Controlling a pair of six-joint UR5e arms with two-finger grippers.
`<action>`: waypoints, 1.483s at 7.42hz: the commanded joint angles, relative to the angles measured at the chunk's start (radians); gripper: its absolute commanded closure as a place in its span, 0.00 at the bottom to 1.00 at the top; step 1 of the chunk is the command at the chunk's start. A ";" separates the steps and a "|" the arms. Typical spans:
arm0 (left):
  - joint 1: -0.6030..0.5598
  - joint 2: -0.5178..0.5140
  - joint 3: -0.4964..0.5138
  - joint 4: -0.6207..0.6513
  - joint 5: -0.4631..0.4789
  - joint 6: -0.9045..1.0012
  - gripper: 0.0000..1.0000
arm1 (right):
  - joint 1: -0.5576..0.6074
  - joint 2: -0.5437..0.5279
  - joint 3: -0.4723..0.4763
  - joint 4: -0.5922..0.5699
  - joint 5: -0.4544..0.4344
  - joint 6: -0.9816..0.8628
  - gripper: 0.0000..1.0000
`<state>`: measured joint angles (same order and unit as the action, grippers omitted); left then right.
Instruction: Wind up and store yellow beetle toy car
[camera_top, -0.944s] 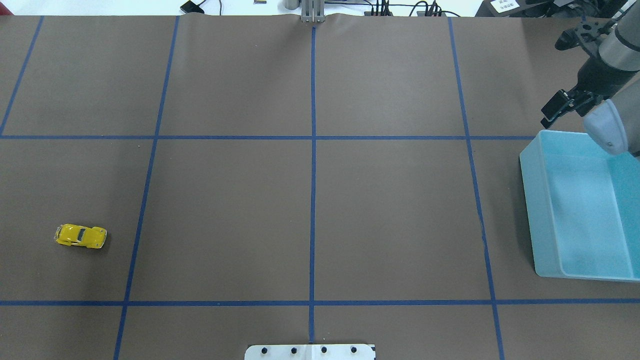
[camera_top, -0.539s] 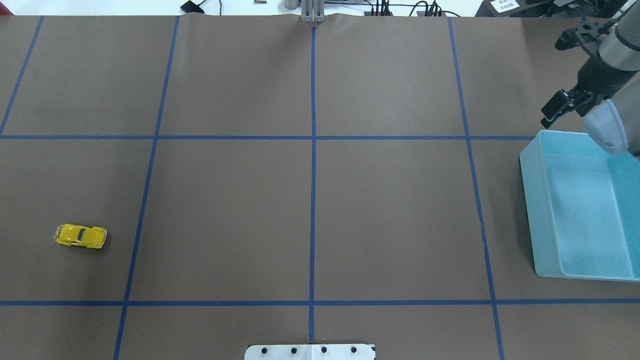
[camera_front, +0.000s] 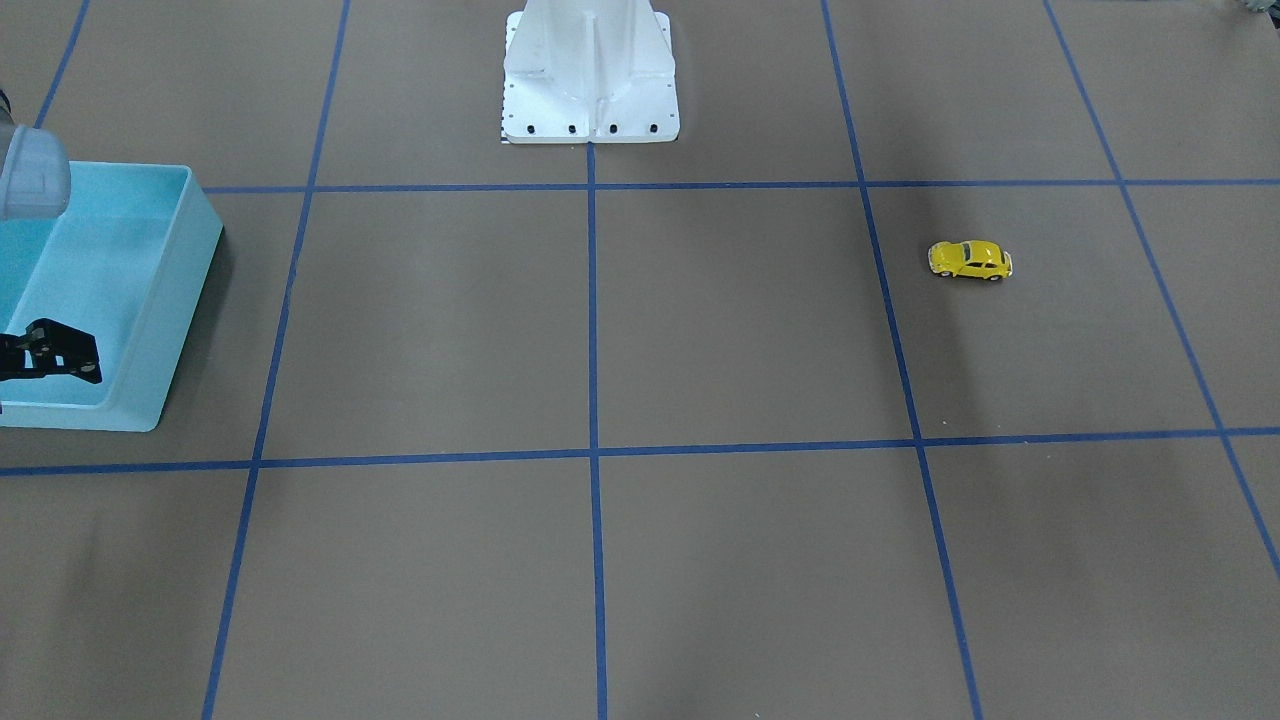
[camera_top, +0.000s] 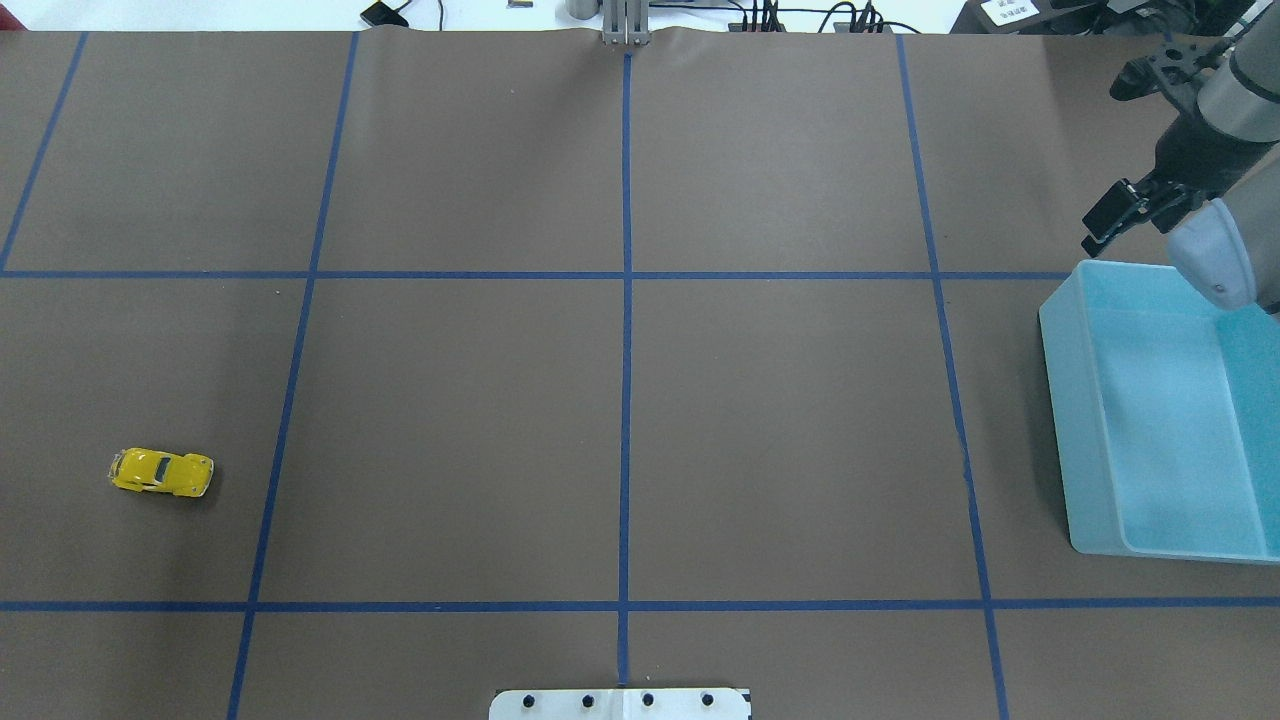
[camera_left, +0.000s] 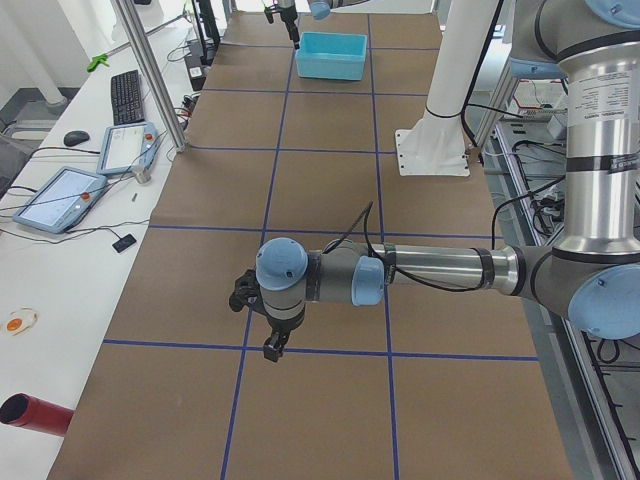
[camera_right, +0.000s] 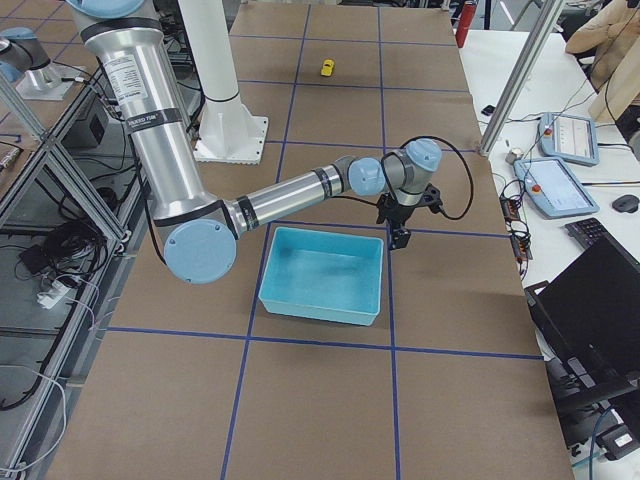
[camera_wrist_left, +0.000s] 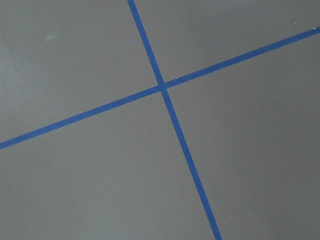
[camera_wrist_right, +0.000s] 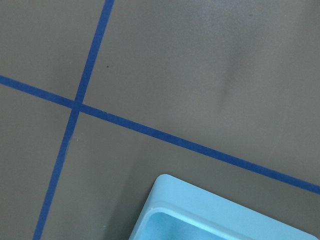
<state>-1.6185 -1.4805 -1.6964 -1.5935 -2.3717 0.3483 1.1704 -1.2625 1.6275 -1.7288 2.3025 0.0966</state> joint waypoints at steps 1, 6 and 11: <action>-0.020 0.028 -0.025 0.000 -0.001 0.003 0.00 | 0.000 0.000 0.000 0.000 0.000 0.000 0.00; -0.020 0.042 -0.029 -0.003 -0.004 -0.008 0.00 | 0.000 0.000 0.000 0.000 0.000 0.000 0.00; -0.017 0.023 -0.034 0.000 -0.011 -0.008 0.00 | 0.000 0.000 0.000 0.000 0.000 0.000 0.00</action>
<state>-1.6358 -1.4540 -1.7285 -1.5956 -2.3802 0.3407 1.1704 -1.2625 1.6276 -1.7288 2.3025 0.0966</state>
